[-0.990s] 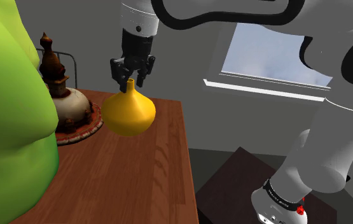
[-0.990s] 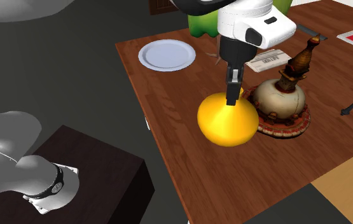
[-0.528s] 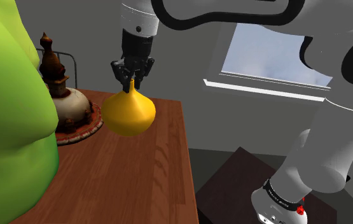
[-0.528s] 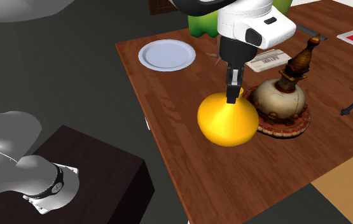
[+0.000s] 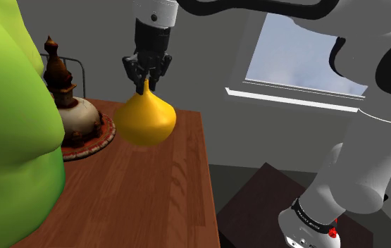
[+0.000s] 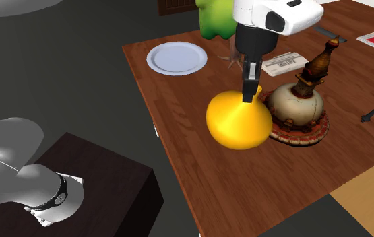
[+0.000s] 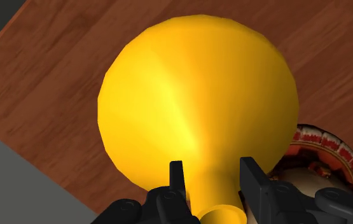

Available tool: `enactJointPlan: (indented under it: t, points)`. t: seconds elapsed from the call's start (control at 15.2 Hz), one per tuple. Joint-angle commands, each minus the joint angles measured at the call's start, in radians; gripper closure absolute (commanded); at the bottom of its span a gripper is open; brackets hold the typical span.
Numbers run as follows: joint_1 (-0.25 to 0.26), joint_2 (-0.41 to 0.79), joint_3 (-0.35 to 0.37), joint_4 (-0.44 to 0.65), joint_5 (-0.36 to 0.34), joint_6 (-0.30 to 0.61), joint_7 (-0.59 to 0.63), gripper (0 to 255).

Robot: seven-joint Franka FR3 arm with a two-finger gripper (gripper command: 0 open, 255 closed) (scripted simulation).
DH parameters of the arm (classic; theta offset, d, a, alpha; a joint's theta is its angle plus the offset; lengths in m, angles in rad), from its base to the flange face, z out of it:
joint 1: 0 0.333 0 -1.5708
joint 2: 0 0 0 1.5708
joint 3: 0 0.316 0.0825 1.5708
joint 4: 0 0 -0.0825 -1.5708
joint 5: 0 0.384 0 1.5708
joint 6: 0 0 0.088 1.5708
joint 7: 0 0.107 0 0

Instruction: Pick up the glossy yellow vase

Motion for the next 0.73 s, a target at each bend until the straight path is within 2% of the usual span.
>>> enactJointPlan:
  t: [0.0, 0.53, 0.66]
  points:
    - [0.005, 0.007, 0.001, 0.041, -0.004, -0.033, 0.0, 255]
    - [0.033, 0.061, 0.007, 0.221, -0.033, -0.166, 0.004, 255]
    - [0.034, 0.063, 0.007, 0.225, -0.034, -0.169, 0.004, 255]
